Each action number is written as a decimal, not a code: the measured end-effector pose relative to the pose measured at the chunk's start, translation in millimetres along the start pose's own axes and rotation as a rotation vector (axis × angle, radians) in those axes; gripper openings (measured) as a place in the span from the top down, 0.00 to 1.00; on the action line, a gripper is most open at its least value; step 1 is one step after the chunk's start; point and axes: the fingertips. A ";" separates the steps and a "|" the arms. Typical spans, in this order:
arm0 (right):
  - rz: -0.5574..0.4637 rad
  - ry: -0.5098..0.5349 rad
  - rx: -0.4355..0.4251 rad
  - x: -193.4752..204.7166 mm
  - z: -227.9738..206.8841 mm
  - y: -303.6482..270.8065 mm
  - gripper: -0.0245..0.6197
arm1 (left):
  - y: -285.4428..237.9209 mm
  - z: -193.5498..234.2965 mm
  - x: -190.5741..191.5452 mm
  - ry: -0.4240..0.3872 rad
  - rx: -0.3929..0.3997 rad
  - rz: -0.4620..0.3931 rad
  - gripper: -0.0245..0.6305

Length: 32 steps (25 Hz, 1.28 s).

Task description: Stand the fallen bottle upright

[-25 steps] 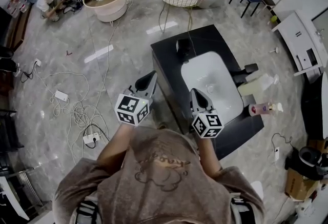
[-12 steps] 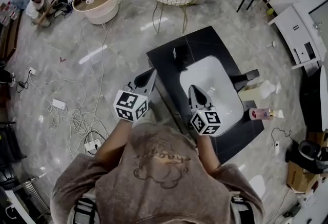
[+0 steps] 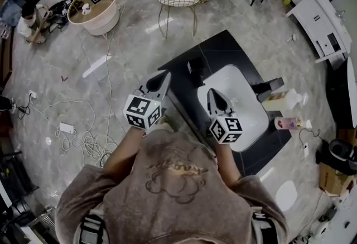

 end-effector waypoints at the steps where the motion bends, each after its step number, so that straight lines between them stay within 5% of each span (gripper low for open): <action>1: -0.004 -0.003 0.011 -2.5 -0.5 -4.5 0.96 | -3.6 4.3 -1.4 -0.001 0.010 0.004 0.93; 10: -0.011 -0.014 0.082 -16.4 -10.8 -27.3 0.96 | -33.2 16.6 -10.4 -0.010 0.106 0.025 0.93; 24: -0.020 0.016 0.073 -33.1 -30.4 -36.1 0.97 | -54.5 13.2 -8.5 0.014 0.094 0.027 0.93; 26: -0.020 0.010 0.054 -33.2 -29.5 -38.4 0.84 | -54.5 13.4 -8.0 0.014 0.091 0.027 0.93; 32: -0.009 0.015 0.017 -30.2 -22.0 -45.2 0.70 | -53.1 14.1 -8.2 0.008 0.097 0.020 0.93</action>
Point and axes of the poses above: the fingertips, and each gripper's own axes: y backward along the fingers, z to its left, x out of its underside, and after that the axes turned 5 degrees about z, right-handed
